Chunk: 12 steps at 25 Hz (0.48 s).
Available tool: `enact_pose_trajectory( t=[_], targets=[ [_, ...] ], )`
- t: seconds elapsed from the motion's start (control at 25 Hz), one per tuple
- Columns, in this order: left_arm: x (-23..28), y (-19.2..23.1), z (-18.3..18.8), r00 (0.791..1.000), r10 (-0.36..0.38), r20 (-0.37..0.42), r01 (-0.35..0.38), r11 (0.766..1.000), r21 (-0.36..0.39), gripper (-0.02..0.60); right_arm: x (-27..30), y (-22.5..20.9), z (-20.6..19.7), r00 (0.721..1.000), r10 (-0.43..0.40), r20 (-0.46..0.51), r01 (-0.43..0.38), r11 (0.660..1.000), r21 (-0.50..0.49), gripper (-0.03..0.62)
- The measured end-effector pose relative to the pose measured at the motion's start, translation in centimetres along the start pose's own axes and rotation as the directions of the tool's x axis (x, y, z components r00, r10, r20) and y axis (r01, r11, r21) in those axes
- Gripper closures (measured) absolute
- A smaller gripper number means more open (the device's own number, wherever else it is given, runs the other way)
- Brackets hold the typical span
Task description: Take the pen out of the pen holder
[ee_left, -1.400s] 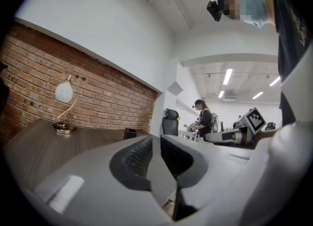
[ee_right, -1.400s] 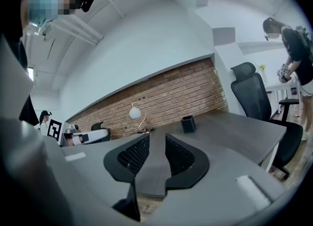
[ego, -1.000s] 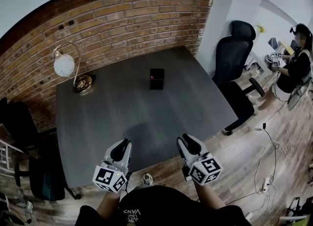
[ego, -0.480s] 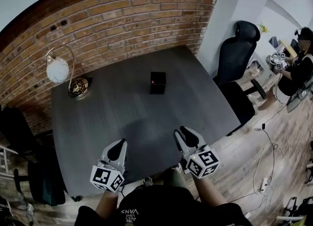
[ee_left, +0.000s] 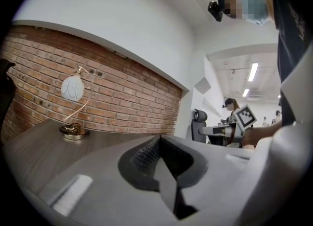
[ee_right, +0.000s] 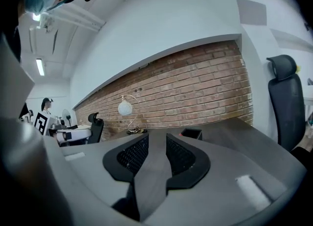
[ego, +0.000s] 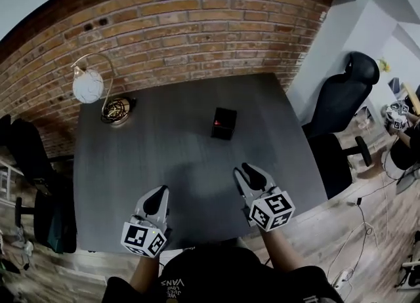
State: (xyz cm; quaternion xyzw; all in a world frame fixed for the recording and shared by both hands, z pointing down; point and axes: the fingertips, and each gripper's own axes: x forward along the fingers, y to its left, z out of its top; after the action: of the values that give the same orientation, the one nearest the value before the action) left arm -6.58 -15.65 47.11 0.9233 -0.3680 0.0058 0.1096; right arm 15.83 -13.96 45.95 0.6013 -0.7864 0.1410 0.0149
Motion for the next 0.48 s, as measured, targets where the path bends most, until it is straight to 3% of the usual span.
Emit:
enact_pose_trajectory(
  t=[0.48],
  targets=[
    [2.4, 0.0, -0.8, 0.989, 0.148, -0.021, -0.148, 0.989, -0.018, 0.528, 7.2, -4.1, 0.9, 0.989, 0.133, -0.063, -0.138, 0.986, -0.091, 0.505]
  ],
)
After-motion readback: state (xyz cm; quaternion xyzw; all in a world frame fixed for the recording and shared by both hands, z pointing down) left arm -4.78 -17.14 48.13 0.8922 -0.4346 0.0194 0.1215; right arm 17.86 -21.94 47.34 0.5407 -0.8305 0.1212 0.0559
